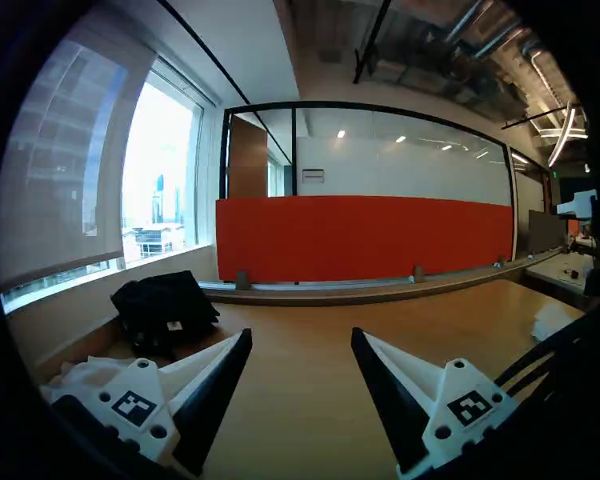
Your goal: Fold towel
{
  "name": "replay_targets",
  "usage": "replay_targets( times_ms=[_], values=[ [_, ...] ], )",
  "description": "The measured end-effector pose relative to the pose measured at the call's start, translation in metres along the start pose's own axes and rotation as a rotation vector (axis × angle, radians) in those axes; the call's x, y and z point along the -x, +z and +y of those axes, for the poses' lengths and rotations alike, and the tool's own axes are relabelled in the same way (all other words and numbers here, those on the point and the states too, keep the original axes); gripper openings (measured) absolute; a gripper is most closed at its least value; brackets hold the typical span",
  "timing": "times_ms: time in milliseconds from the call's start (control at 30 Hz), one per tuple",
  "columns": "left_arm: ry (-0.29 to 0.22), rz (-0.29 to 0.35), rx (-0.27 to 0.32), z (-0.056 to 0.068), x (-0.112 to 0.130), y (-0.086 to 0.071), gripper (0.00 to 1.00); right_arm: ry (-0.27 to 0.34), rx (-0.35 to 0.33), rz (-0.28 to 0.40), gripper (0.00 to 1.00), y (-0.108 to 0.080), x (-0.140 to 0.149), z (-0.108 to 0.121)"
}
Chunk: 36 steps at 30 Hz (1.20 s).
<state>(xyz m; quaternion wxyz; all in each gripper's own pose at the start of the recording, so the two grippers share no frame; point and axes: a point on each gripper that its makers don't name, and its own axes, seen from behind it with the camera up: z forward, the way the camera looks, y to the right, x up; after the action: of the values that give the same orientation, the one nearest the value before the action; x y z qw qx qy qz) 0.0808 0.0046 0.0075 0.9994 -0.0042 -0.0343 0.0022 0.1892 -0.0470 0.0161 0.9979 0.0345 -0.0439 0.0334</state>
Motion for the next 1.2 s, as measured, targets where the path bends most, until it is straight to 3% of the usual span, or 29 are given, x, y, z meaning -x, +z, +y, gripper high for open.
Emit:
replay_targets(
  times_ms=[600,800,1200],
  values=[
    [-0.035,0.033,-0.017,-0.009,0.071,0.006,0.92,-0.012,0.005,0.037,1.00,0.008,0.034,-0.003],
    [-0.044,0.044,-0.023,-0.014,0.080,0.007,0.92,-0.004,0.008,0.037,1.00,0.009,0.043,-0.001],
    [-0.008,0.066,-0.025,-0.008,0.080,-0.001,0.92,0.007,0.004,0.037,1.00,0.009,0.049,0.002]
  ],
)
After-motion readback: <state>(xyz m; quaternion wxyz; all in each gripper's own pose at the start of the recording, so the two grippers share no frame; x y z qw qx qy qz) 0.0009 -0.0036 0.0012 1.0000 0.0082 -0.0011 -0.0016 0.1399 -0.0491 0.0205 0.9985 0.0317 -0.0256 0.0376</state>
